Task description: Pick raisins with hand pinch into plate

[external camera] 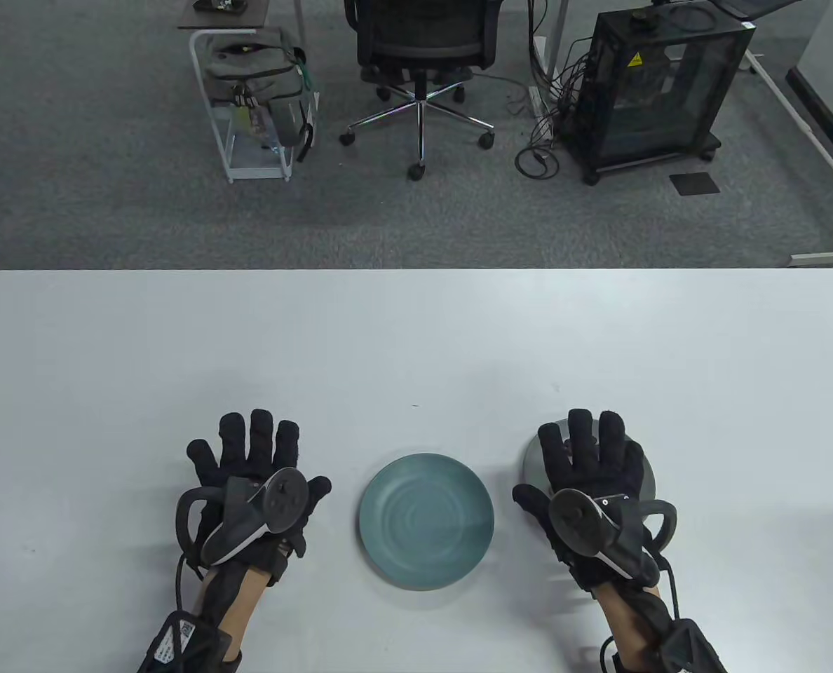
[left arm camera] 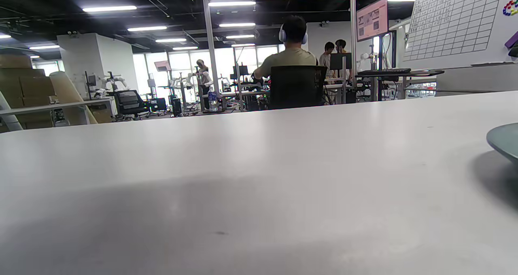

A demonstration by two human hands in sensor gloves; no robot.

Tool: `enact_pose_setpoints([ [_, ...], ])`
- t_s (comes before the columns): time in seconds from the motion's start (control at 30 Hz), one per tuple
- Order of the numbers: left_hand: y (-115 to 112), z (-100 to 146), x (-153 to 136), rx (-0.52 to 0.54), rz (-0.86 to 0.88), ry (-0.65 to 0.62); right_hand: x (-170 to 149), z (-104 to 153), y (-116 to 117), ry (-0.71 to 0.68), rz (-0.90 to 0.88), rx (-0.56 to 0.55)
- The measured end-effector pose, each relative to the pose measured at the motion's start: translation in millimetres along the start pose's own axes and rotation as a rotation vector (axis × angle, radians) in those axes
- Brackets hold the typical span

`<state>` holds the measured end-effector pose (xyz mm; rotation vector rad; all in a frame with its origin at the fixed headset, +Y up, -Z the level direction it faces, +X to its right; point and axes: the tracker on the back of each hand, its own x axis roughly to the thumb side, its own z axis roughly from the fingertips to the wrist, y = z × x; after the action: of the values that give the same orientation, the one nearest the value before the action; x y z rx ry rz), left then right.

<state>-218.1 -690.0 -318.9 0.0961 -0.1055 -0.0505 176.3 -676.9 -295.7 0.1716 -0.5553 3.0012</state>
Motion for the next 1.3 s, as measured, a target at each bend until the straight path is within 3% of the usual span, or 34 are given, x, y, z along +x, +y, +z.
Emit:
enact_pose_setpoints([
  [0.57,1,3,2,0.033,0.021,-0.005,-28,-4,-3,0.119,-0.013,-0.018],
  [0.8,-5,3,4,-0.008,0.066,0.001,-67,-7,0,0.310,-0.138,0.012],
  [1.07,-3,5,6,0.010,0.071,-0.017,-101,-7,8,0.486,-0.128,0.050],
  [1.3,-3,5,10,0.027,0.058,-0.038,-125,-8,26,0.606,-0.152,0.188],
])
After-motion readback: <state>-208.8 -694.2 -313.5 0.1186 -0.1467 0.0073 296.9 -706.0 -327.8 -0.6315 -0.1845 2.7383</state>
